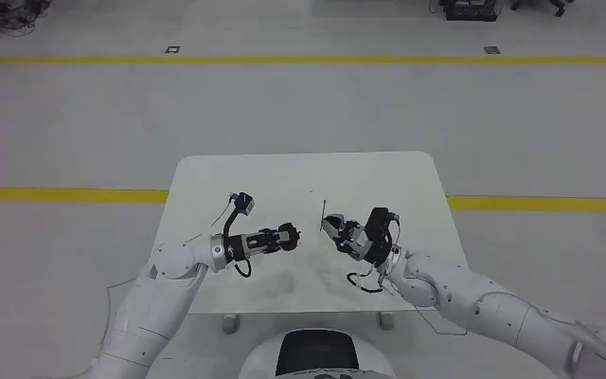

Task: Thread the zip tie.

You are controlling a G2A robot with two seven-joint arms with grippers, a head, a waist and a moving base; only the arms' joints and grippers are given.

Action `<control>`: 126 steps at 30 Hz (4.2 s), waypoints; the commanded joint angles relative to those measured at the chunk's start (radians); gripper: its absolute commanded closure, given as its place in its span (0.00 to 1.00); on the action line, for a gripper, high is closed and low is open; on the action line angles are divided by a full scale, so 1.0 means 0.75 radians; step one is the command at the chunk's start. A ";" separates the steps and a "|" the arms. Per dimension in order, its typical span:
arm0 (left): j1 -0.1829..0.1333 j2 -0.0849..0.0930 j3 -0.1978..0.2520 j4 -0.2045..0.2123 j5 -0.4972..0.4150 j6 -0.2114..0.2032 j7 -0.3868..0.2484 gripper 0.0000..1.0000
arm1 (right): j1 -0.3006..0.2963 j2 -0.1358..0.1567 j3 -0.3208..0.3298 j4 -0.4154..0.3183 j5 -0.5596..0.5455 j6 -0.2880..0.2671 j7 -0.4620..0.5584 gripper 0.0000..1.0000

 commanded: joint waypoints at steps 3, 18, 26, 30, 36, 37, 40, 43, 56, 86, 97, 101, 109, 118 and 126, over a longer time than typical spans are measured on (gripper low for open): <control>0.000 0.000 0.000 0.000 0.000 0.000 0.000 1.00 | -0.081 0.005 0.019 0.011 -0.172 0.000 -0.293 1.00; 0.000 0.000 0.000 0.000 0.000 0.000 0.000 1.00 | -0.089 -0.032 0.014 0.025 -0.295 0.000 -0.384 1.00; 0.000 0.000 0.000 0.000 0.000 0.000 0.000 1.00 | -0.089 -0.032 0.014 0.025 -0.295 0.000 -0.384 1.00; 0.000 0.000 0.000 0.000 0.000 0.000 0.000 1.00 | -0.101 -0.047 0.068 -0.004 -0.270 0.049 -0.304 1.00; 0.000 0.000 0.000 0.000 0.000 0.000 0.000 1.00 | -0.111 -0.086 0.128 -0.001 -0.241 0.029 -0.222 1.00; 0.000 0.000 0.000 0.000 0.000 0.000 0.000 1.00 | -0.114 -0.093 0.134 0.003 -0.235 0.024 -0.211 1.00; 0.000 0.000 0.000 0.000 0.000 0.000 0.000 1.00 | -0.123 -0.118 0.148 0.017 -0.231 0.012 -0.176 1.00; 0.000 0.000 0.000 0.000 0.000 0.000 0.000 1.00 | -0.130 -0.126 0.160 0.024 -0.232 0.023 -0.183 1.00; 0.000 0.000 0.000 0.000 0.000 0.000 0.000 1.00 | -0.174 -0.147 0.215 -0.020 -0.252 0.042 -0.099 1.00; 0.000 0.000 0.000 0.000 0.000 0.000 0.000 1.00 | -0.260 -0.240 0.343 0.031 -0.296 0.000 -0.007 1.00; 0.000 0.000 0.000 0.000 0.000 0.000 0.000 1.00 | -0.268 -0.254 0.357 0.040 -0.309 0.000 -0.001 1.00; 0.000 0.000 0.000 0.000 0.000 0.000 0.000 1.00 | -0.271 -0.257 0.360 0.043 -0.311 0.000 0.002 1.00; 0.000 0.000 0.000 0.000 0.000 0.000 0.000 1.00 | -0.272 -0.262 0.362 0.045 -0.318 0.000 0.013 1.00; 0.000 0.000 0.000 0.000 0.000 0.000 0.000 1.00 | -0.268 -0.263 0.348 0.041 -0.314 0.000 0.007 1.00; 0.000 0.000 0.000 0.000 0.000 0.000 0.000 1.00 | -0.254 -0.262 0.324 0.046 -0.307 0.000 -0.008 1.00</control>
